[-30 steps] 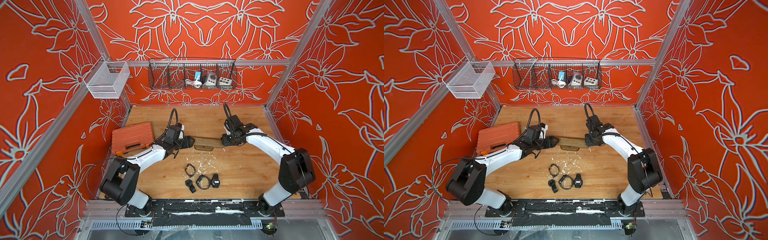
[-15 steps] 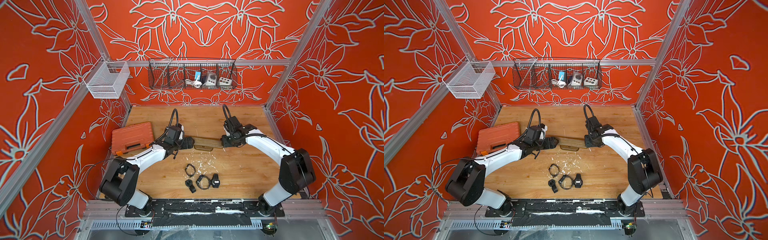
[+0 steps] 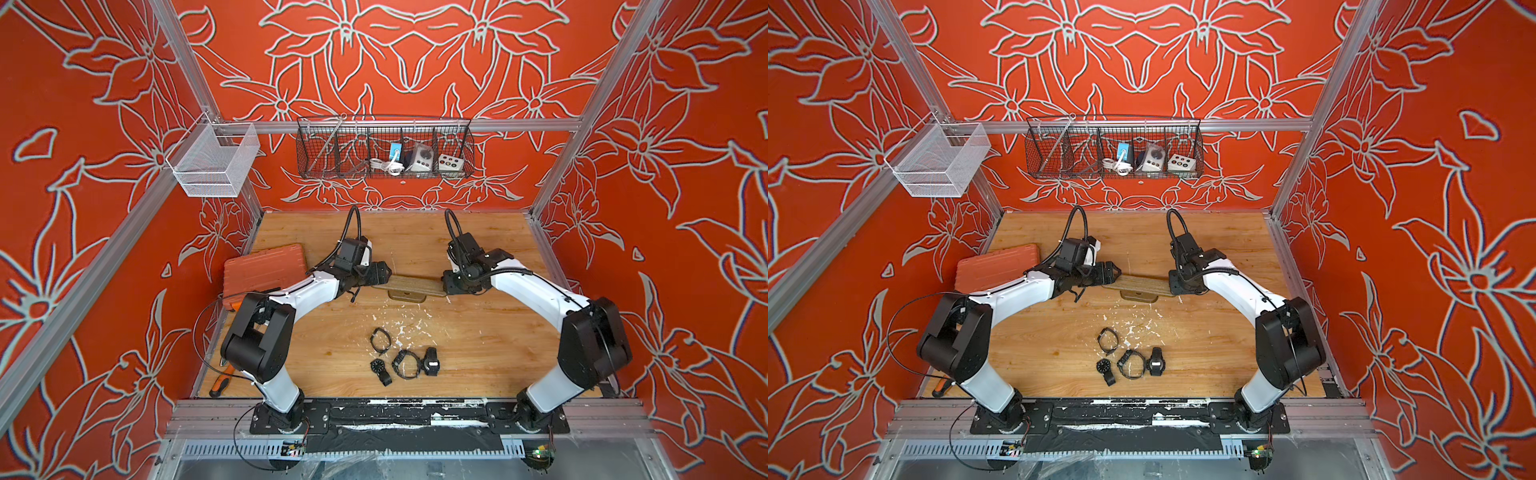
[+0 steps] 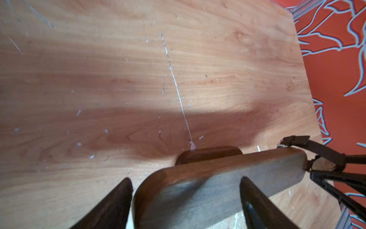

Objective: Place watch on stand
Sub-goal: Place the watch on the stand.

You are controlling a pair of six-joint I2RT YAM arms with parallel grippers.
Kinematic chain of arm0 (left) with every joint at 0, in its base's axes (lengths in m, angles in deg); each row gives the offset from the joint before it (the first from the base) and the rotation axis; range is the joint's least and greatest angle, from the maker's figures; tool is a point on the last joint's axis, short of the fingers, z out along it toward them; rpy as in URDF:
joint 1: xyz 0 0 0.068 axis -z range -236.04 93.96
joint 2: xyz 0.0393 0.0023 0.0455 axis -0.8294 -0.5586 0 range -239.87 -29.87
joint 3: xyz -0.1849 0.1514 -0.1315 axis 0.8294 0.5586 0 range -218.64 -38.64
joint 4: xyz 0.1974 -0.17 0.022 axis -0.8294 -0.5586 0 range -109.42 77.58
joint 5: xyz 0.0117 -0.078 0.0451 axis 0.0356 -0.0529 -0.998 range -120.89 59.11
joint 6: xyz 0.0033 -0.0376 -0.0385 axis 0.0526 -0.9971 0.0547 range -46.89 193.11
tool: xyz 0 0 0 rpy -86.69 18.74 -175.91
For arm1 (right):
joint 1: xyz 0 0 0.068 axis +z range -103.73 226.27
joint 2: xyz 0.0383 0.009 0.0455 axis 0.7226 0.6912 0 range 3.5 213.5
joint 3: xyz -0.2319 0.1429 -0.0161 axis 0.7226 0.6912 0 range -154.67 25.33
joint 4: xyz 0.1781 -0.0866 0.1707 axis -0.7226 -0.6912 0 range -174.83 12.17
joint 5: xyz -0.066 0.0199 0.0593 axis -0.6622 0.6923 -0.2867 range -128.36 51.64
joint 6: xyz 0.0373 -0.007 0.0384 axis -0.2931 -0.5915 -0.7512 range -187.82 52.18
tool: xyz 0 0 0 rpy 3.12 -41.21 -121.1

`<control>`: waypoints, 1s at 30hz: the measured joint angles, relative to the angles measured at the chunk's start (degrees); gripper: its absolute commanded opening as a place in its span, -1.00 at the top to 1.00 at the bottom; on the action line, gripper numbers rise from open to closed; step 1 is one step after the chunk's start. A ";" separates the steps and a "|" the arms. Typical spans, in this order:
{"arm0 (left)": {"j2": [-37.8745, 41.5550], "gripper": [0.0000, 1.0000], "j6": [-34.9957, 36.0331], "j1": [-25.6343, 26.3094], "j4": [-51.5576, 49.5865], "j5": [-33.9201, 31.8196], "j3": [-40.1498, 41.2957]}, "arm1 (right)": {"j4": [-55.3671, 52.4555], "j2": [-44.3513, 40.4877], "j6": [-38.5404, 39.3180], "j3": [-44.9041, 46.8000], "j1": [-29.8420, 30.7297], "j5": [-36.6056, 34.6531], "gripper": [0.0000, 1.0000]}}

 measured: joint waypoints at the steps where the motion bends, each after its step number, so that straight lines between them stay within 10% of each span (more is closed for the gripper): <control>1: 0.13 -0.56 0.00 0.04 0.04 0.13 0.31 | 0.00 0.00 -0.04 0.00 0.02 -0.02 0.61; 30: 7.08 -0.21 -1.40 4.55 3.82 -3.06 10.91 | -5.62 1.86 0.02 -3.69 0.11 -1.03 0.58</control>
